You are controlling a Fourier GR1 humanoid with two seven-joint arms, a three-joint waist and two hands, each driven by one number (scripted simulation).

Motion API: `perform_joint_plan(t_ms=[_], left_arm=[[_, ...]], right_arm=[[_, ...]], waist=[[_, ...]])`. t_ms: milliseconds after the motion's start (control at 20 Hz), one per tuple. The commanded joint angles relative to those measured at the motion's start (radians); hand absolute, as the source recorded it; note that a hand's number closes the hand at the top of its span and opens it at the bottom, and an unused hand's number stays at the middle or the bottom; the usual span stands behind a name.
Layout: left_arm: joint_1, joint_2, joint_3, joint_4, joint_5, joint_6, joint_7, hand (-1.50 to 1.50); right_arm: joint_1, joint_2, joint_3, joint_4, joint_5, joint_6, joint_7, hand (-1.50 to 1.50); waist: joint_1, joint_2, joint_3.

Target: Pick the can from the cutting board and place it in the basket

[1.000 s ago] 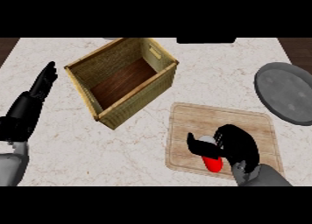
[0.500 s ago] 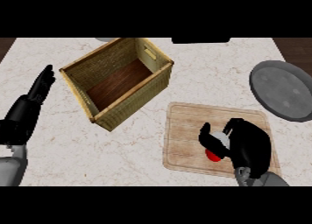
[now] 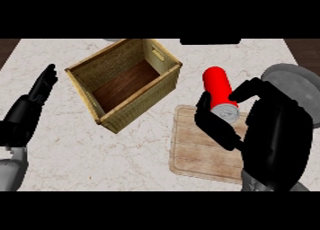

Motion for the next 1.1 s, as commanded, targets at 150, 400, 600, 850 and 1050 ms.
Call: perform_joint_plan(t_ms=[150,400,600,850,1050], left_arm=[[-0.03,0.001,0.005,0.028,0.0,-0.02,-0.014,0.0],[-0.08,-0.001,-0.007,0.024,0.015,-0.048,0.027,0.0],[-0.065,-0.057,-0.059,0.018,-0.033,-0.005,0.002,0.0],[-0.094,-0.031,-0.04,0.037,-0.026,-0.027,0.005,0.0],[-0.108,-0.039,-0.044,0.047,-0.037,-0.022,-0.007,0.0]], right_arm=[[-0.421,0.157,-0.054,0.013,0.057,0.267,0.205,1.5],[-0.637,0.16,-0.166,0.217,-0.081,0.198,0.221,1.5],[-0.782,0.161,-0.229,0.398,-0.151,0.197,0.216,1.5],[-0.941,0.161,-0.364,0.624,-0.225,0.125,0.182,1.5],[-1.032,0.161,-0.428,0.799,-0.26,0.092,0.182,1.5]], waist=[[0.03,0.01,-0.001],[0.061,0.016,0.0],[0.08,0.018,-0.001],[0.093,0.028,-0.001],[0.096,0.031,-0.001]])
